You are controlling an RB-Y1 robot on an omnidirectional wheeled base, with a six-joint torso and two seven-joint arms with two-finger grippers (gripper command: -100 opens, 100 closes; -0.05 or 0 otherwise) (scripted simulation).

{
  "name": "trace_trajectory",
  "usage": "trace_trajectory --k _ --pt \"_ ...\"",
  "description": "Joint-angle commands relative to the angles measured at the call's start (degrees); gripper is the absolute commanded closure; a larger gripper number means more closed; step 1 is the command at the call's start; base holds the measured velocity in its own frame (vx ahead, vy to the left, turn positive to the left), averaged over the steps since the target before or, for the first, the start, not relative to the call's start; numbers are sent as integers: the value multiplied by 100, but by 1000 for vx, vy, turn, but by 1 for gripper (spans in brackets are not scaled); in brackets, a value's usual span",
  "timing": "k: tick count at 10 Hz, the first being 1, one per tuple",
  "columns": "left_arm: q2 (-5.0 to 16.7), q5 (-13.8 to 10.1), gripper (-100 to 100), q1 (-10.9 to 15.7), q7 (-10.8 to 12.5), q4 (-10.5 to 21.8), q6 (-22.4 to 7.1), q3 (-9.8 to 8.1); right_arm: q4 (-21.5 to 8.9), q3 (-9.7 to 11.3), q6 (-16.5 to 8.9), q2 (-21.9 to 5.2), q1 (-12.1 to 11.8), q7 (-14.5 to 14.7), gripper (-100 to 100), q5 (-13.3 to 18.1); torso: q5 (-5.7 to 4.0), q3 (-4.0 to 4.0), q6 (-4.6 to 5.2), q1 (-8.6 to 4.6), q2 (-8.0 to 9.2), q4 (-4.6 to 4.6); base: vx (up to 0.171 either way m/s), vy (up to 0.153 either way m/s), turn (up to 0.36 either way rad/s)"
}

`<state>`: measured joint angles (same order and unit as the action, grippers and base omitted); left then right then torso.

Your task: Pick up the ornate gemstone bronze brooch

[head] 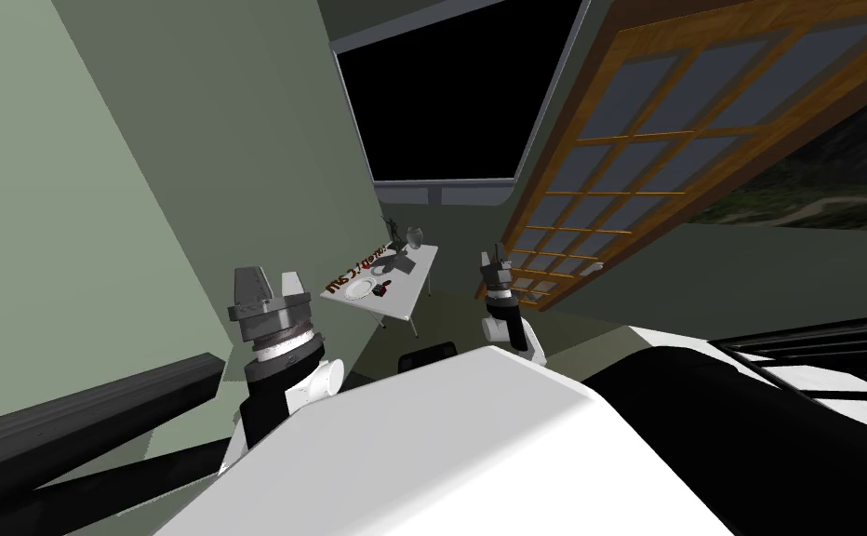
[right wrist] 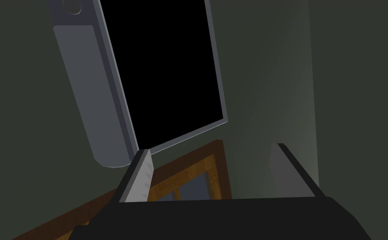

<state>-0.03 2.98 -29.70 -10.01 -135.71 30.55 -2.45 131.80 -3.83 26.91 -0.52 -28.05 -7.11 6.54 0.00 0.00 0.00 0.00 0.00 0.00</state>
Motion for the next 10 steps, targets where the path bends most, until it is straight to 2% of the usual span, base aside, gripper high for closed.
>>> trace_trajectory --k 1,4,5,6,7,8,9,10 --pt "209 39 -100 99 -46 142 -241 -141 0 0 0 0 0 0 0 0 0 0 0 0 0 0 -17 -49 -24" --pt "559 121 -100 330 -138 496 -792 -449 0 1 0 1 0 0 0 0 -7 2 0 -34 4 1 -17 -102 -10" --pt "559 121 -100 330 -138 496 -806 -449 0 1 0 1 0 0 0 0 -9 3 0 -41 6 1 -14 -78 6" --pt "685 152 -100 433 -173 659 -1011 -575 0 1 0 1 0 0 0 0 -8 3 0 -31 5 1 -7 -65 -7" --pt "685 152 -100 433 -173 659 -1052 -575 0 1 0 1 0 0 0 0 -6 1 1 -25 2 0 -4 -43 -1" --pt "814 184 -100 549 -208 841 -1260 -709 0 0 0 0 0 0 0 0 -5 1 0 -17 1 0 3 -49 -5" --pt "814 184 -100 549 -208 841 -1324 -709 0 0 0 0 0 0 0 0 -4 -1 0 -17 -2 0 3 -48 1" --pt "946 216 -100 678 -242 1040 -1523 -848 0 0 0 0 0 0 0 0 -4 -1 0 -17 -2 -1 -5 -67 1"
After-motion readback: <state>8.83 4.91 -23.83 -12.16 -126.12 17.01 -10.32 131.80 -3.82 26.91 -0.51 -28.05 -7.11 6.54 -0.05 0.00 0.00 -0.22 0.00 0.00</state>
